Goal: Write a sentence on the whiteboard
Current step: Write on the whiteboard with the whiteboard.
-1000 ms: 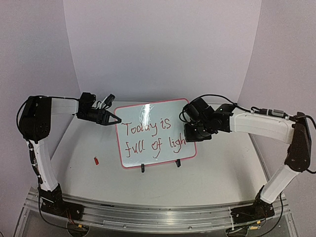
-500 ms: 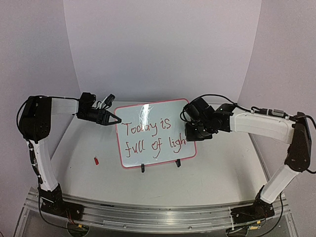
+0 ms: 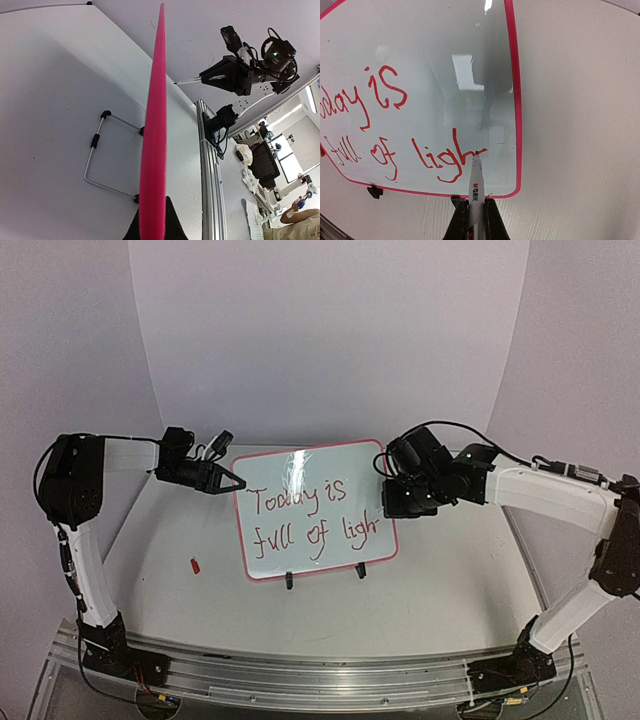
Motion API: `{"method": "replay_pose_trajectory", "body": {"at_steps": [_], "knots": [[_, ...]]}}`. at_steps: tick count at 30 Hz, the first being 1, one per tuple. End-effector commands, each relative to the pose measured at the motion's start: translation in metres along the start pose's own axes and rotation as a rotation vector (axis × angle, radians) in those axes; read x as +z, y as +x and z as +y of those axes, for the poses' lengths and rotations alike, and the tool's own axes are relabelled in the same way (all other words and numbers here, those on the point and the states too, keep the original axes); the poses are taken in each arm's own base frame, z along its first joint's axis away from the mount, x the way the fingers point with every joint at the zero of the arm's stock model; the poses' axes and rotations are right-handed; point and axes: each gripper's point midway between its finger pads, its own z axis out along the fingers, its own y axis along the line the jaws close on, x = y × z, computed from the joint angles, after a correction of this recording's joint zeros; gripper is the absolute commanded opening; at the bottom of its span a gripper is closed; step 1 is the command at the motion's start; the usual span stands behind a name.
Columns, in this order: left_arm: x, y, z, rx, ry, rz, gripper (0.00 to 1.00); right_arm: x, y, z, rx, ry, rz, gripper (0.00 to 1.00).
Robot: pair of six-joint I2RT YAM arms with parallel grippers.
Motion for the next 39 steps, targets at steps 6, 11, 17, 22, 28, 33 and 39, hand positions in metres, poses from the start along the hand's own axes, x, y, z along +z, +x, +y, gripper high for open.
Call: {"method": "replay_pose_trajectory", "body": {"at_steps": [6,11,17,22,28,33,39], "knots": [[0.015,0.022,0.024,0.032,-0.085,0.076,0.00,-0.002,-0.004,0.007,0.011,-0.036,0.004,0.00],[0.015,0.021,0.022,0.036,-0.084,0.076,0.00,0.008,-0.004,0.011,0.004,-0.029,0.019,0.00],[0.015,0.022,0.023,0.036,-0.083,0.076,0.00,0.011,-0.006,0.008,0.004,-0.002,0.009,0.00],[0.016,0.023,0.024,0.034,-0.082,0.077,0.00,0.010,-0.009,0.005,0.007,0.012,-0.007,0.00],[0.015,0.023,0.024,0.034,-0.082,0.077,0.00,0.012,-0.010,0.004,0.000,0.021,-0.010,0.00],[0.015,0.022,0.022,0.037,-0.079,0.075,0.00,0.015,-0.012,0.002,-0.004,0.042,-0.018,0.00],[0.015,0.022,0.021,0.039,-0.077,0.075,0.00,0.020,-0.012,0.001,-0.007,0.059,-0.016,0.00]]}}
